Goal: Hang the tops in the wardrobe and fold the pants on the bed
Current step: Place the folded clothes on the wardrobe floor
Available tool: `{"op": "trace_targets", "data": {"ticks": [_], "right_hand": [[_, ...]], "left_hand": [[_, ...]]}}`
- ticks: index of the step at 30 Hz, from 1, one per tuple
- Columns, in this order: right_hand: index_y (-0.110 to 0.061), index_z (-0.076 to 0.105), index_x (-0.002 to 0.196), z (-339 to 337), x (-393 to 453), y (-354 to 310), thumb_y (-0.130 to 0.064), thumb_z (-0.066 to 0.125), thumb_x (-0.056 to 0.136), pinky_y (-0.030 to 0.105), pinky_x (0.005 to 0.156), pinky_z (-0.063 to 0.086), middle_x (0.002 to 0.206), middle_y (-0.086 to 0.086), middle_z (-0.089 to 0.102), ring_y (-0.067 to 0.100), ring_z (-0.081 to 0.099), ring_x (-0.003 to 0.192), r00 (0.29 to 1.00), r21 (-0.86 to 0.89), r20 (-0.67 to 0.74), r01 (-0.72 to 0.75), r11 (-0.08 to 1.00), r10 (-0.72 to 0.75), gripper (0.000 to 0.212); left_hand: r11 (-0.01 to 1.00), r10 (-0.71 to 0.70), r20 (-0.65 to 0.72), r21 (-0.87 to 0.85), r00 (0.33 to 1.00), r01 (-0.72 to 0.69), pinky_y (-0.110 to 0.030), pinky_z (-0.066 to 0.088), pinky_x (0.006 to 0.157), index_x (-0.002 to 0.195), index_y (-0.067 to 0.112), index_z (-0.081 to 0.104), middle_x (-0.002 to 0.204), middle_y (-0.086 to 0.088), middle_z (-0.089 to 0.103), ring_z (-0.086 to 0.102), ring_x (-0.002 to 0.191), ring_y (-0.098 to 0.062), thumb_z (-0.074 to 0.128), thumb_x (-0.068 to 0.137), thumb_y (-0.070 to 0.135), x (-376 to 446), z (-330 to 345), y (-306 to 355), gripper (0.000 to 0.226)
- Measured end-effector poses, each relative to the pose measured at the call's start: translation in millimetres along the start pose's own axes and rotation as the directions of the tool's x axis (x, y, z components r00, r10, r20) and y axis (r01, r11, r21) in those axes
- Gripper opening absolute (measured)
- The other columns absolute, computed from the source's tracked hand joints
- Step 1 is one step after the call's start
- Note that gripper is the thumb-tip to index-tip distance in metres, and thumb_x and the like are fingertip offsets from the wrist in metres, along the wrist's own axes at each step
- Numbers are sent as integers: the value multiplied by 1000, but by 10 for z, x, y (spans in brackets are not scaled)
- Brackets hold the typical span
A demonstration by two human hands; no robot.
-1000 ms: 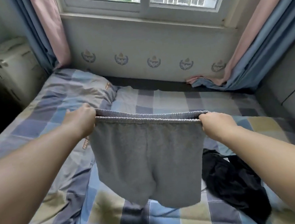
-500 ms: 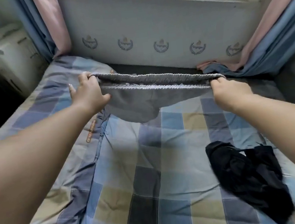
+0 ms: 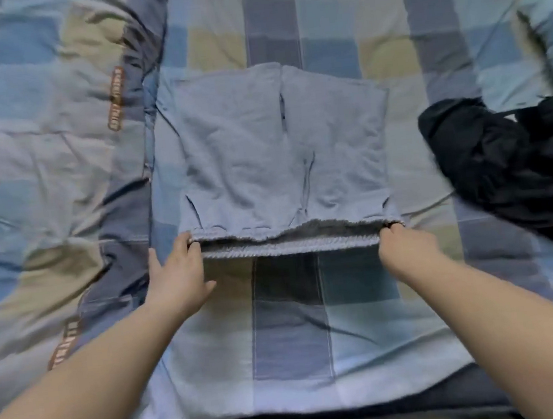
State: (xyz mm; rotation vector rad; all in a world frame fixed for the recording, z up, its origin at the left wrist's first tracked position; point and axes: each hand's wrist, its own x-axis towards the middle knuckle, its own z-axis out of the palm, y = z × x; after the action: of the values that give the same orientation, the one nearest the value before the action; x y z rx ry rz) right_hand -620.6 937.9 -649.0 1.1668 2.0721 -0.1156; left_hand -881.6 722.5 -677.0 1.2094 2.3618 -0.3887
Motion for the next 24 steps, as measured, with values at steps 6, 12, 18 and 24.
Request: {"op": "trace_targets", "data": {"ticks": [6,12,18,24], "right_hand": [[-8,42,128,791,-92,-192,-5,33,93,39,84,43,134,11,43,32,53,118,984,46,174,14,999,-22,36],[-9,36,132,1335,-507,-216,-8,28,96,38,82,41,136,11,38,33,51,118,958,108,283,5,994,-36,37],[-11,30,137,1643,-835,-262,-14,33,94,40,93,38,142,8,32,31,39,126,895,116,446,-32,993,-23,43],[-11,35,132,1719,-939,-345,-20,44,92,37,79,43,133,9,36,30,54,111,919,103,370,106,989,-137,42]], "left_hand": [[995,36,189,88,981,-53,-55,10,114,139,16,26,154,-6,6,19,143,-20,59,85,47,-361,788,-34,70],[948,-61,395,-266,917,177,-46,21,115,136,17,37,155,-7,7,26,140,-23,68,78,41,-676,1053,196,70],[795,-123,528,-454,840,402,-32,30,110,132,9,45,151,-10,19,30,138,-23,75,77,32,-1027,1352,286,66],[349,-373,525,-685,765,639,-28,40,63,73,14,56,76,-6,60,52,69,-19,59,81,9,-886,1337,133,10]]}}
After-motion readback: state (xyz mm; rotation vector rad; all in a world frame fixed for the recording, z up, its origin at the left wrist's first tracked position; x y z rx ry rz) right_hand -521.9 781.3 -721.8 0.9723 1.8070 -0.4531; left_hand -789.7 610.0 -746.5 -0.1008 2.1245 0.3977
